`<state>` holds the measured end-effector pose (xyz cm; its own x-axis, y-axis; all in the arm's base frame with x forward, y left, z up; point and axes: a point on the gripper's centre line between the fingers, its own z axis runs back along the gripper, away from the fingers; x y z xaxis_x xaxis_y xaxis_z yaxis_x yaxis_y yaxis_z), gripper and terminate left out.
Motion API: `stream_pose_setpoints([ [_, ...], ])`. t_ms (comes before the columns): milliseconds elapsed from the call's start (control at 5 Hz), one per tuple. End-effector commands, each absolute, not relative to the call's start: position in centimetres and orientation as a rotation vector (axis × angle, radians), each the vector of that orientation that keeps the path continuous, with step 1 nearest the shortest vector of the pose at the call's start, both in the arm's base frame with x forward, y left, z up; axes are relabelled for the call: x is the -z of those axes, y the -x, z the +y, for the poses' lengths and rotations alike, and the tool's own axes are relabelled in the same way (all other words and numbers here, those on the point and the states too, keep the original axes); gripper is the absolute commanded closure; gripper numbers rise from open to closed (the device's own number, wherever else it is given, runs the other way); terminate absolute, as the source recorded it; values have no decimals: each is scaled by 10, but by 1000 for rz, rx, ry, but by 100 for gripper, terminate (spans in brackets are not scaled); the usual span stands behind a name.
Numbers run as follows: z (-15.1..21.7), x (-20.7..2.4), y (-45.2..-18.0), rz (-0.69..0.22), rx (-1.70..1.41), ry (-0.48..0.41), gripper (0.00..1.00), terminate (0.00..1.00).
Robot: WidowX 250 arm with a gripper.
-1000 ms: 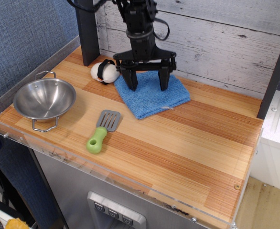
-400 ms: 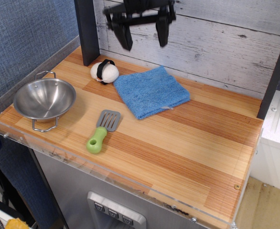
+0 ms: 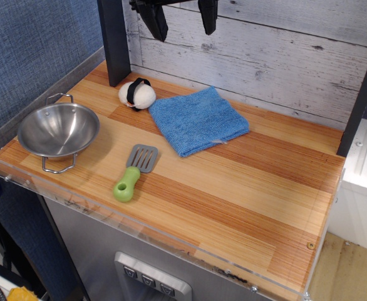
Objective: Move blue towel to just right of sushi
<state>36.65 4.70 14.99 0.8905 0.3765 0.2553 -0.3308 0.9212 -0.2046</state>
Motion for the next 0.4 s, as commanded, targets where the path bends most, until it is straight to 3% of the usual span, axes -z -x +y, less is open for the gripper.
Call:
stream_pose_setpoints([
  [0,51,-170,-363,-358,-370,158,0,0],
  [200,51,-170,-363,-358,-370,158,0,100],
])
